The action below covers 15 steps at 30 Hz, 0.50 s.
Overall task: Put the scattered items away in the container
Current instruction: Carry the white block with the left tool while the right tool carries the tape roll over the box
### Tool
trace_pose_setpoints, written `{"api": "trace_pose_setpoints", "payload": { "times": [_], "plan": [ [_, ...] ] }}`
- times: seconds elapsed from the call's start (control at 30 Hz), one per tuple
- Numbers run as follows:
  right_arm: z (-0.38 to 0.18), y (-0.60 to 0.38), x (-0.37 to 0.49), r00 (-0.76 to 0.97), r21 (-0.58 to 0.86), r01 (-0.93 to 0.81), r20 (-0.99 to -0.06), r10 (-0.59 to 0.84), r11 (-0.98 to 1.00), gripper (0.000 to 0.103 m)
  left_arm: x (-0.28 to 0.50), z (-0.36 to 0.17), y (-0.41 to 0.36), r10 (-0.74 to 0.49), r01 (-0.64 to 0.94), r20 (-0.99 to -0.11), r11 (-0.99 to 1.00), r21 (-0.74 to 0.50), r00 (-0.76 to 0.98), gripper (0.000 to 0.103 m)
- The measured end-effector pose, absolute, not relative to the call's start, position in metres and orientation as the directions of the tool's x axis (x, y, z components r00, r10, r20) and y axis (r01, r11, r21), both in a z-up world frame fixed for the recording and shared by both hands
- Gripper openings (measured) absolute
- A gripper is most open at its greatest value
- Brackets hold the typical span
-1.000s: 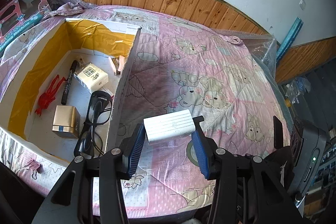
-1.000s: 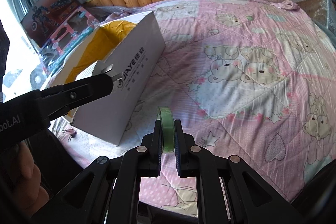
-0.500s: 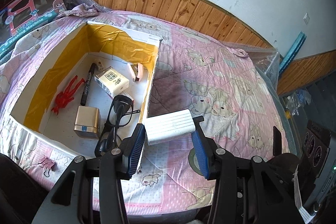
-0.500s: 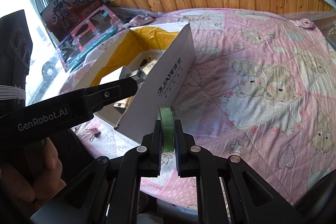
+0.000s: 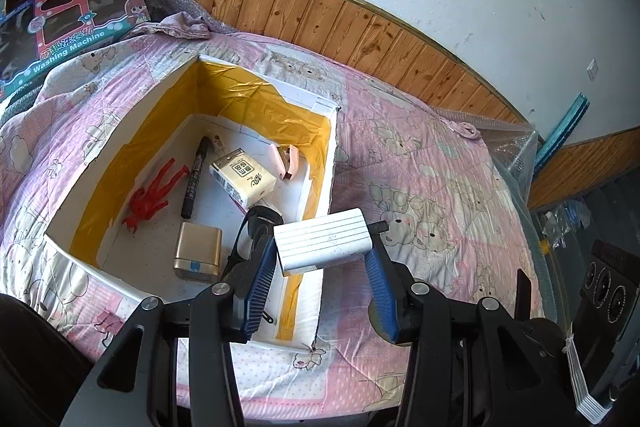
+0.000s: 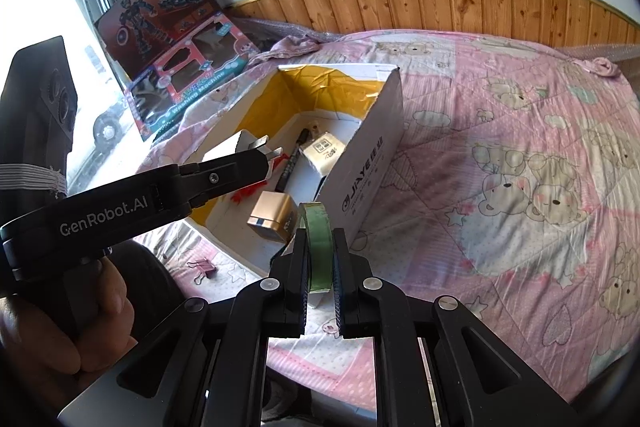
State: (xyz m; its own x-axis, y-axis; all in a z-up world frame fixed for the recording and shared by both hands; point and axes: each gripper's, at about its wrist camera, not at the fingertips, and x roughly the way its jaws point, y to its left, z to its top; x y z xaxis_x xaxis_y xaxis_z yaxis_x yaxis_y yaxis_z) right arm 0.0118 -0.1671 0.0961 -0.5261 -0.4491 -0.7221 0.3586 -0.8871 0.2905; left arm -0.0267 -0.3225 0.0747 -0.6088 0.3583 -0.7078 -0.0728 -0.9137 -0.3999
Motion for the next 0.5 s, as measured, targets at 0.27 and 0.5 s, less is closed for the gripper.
{"api": "trace_pose_setpoints", "payload": {
  "times": [0.27, 0.5],
  "plan": [
    [0.102, -0.181, 0.0, -0.524, 0.287, 0.379, -0.717, -0.459, -0.88, 0.011, -0.034, 0.078, -0.34, 0.358, -0.051, -0.693, -0.905, -0.421, -0.626, 0.047],
    [0.108, -0.194, -0.011, -0.525, 0.278, 0.4, -0.711, -0.467, -0.873, 0.011, -0.041, 0.078, -0.358, 0.345, -0.02, -0.689, -0.901, -0.433, -0.637, 0.047]
  ]
}}
